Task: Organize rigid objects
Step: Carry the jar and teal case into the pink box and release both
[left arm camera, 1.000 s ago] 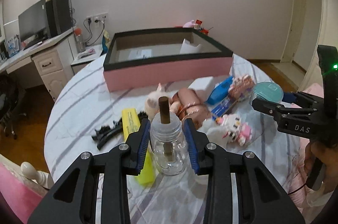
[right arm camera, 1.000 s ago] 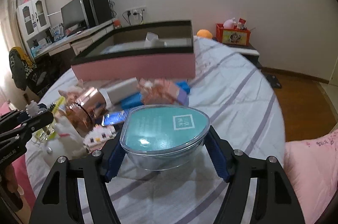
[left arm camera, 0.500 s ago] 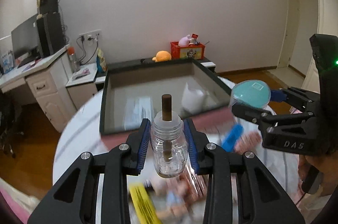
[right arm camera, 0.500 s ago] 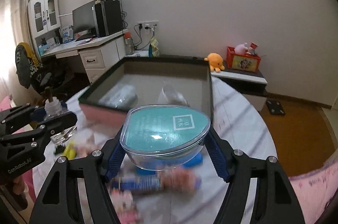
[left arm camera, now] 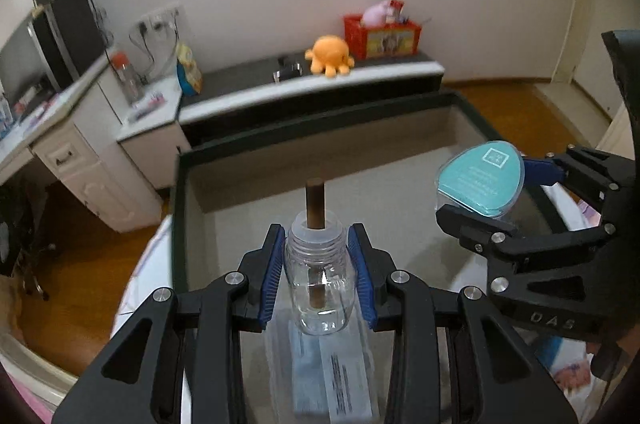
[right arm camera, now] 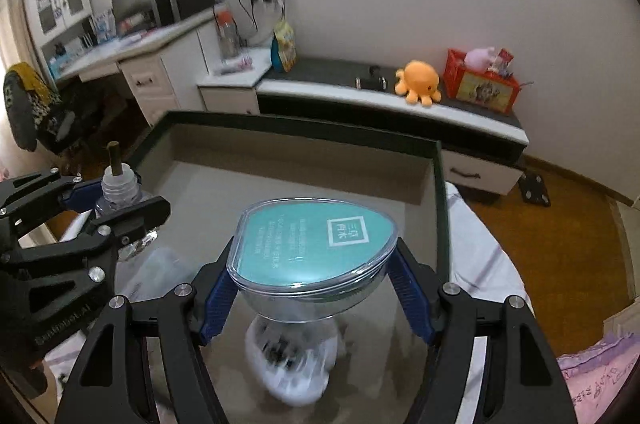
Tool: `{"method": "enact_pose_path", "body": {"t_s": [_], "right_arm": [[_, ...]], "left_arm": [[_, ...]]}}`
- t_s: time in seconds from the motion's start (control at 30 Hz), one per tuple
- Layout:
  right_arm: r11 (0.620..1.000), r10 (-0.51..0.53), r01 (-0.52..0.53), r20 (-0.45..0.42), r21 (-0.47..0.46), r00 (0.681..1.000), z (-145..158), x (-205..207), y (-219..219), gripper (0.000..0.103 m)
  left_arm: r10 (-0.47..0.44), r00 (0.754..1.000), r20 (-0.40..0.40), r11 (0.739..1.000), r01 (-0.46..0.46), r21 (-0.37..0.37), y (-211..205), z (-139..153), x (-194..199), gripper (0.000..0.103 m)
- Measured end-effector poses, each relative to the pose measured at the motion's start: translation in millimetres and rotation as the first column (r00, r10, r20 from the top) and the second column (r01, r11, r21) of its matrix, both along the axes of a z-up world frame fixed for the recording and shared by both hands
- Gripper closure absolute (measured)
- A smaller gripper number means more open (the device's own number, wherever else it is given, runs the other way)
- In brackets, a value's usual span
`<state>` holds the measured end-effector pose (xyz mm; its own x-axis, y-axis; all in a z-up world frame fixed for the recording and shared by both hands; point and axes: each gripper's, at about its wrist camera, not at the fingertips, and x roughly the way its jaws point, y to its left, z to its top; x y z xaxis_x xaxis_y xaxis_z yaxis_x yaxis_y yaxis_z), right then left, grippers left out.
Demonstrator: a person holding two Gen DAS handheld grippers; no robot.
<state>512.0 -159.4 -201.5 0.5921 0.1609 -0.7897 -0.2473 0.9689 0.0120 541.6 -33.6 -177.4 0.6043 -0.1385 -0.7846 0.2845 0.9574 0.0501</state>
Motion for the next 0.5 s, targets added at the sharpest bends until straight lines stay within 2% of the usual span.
{"method": "enact_pose_path", "body": {"t_s": [0.1,0.17,0.23,0.27,0.3,0.33,0.4,0.43,0.5], "right_arm": [[1.0,-0.006,0.005,-0.055,-0.016,0.998,-13,13,2,0.031],[0.999,-0.015,0.012,-0.072,-0.032,0.997,-15,17,0,0.031],[1.0,-0.015,0.014,-0.058,-0.024,0.998,-10,14,-2,0.028],[1.0,-0.02,0.019,-0.046,-0.023,0.999,-7,12,-3,0.024],[0.999,-0.03,0.03,-0.024,-0.029,0.999,-2,9,-5,0.023],[0.999,-0.036,0.036,0.003,-0.022,0.999,6,4,-9,0.023],[0.999,-0.035,0.035,0.034,0.017,0.999,18,-8,-13,0.023],[0.999,-0.037,0.035,0.058,0.034,0.998,27,-17,-15,0.023],[0.998,-0.042,0.037,0.111,0.053,0.993,43,-39,-17,0.022]], "left_arm": [[0.004,1.0,-0.029,1.0,-0.004,0.008,-2,-11,12,0.069],[0.022,1.0,-0.017,1.0,-0.021,0.019,-1,-13,13,0.068],[0.043,0.999,-0.03,0.999,-0.042,0.011,3,-13,12,0.059],[0.052,0.998,-0.021,0.999,-0.052,0.003,5,-11,10,0.051],[0.063,0.998,-0.004,0.998,-0.063,0.0,9,-8,4,0.039],[0.067,0.998,0.01,0.998,-0.067,0.005,11,-4,-1,0.034],[0.072,0.996,0.055,0.997,-0.072,-0.003,18,7,-17,0.023],[0.081,0.993,0.087,0.997,-0.08,-0.012,23,16,-30,0.021],[0.11,0.982,0.152,0.994,-0.106,-0.036,32,32,-56,0.005]]}}
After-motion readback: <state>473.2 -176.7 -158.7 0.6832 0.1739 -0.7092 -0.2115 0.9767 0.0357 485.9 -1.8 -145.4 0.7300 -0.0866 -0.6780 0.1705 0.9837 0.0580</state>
